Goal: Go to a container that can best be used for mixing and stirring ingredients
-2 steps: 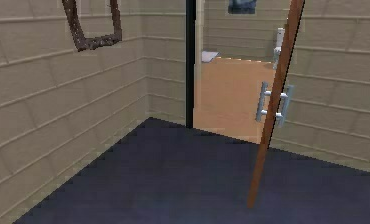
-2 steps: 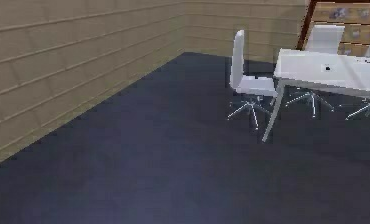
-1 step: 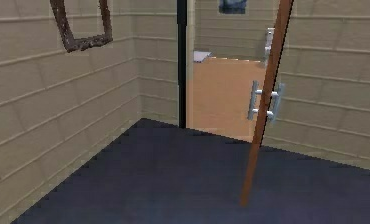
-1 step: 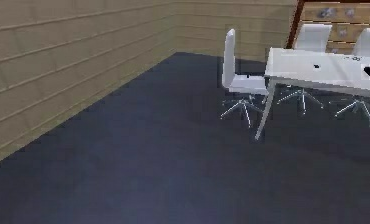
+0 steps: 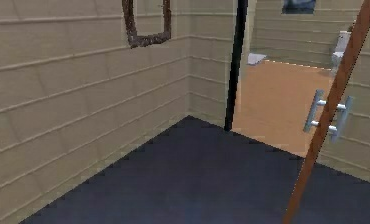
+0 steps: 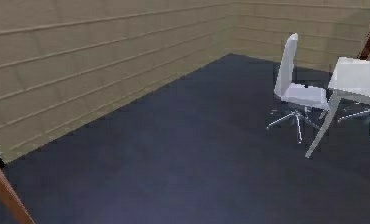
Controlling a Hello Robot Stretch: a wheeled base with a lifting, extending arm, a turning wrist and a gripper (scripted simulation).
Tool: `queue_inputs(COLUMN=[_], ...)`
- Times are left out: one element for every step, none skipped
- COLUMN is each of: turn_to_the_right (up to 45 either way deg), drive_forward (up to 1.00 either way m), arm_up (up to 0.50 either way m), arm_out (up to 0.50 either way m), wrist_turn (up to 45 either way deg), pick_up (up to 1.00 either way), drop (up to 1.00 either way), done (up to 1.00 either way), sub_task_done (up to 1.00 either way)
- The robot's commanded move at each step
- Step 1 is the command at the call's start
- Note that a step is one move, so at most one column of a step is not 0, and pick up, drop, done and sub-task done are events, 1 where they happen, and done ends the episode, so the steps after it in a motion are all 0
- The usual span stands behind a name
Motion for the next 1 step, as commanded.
queue_inputs(turn_to_the_right=[0.0], drive_forward=[0.95], arm_up=[0.00], arm_out=[0.00], wrist_turn=[0.0], pick_up=[0.00], drop=[0.00], done=[0.00], sub_task_done=[0.00])
